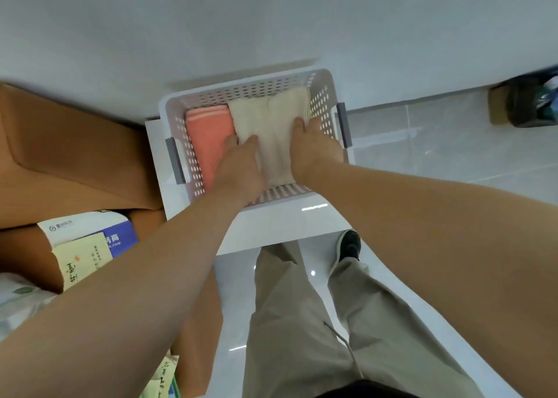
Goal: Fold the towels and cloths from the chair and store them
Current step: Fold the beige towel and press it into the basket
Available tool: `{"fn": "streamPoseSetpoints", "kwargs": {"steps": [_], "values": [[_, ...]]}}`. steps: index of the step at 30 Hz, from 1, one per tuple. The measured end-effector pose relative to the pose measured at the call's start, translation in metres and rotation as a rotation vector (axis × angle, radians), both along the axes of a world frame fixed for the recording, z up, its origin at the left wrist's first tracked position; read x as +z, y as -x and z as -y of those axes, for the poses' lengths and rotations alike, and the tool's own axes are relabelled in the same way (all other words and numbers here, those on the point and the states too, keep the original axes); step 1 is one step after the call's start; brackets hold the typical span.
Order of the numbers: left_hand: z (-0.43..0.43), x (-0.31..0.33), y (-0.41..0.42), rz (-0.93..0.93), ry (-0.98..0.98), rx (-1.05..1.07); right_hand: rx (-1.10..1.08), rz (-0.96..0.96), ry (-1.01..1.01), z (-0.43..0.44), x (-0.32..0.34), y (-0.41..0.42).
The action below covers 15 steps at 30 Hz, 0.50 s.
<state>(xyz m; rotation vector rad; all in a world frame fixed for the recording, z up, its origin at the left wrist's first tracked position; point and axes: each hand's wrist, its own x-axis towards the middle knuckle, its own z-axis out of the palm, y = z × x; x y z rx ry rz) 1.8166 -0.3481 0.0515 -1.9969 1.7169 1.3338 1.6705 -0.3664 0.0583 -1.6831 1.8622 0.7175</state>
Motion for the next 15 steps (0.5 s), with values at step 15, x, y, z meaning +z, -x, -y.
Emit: {"fn": "streamPoseSetpoints", "kwargs": {"steps": [15], "values": [[0.039, -0.032, 0.009, 0.549, 0.129, -0.805, 0.445, -0.218, -0.025, 0.02, -0.053, 0.011]]}}
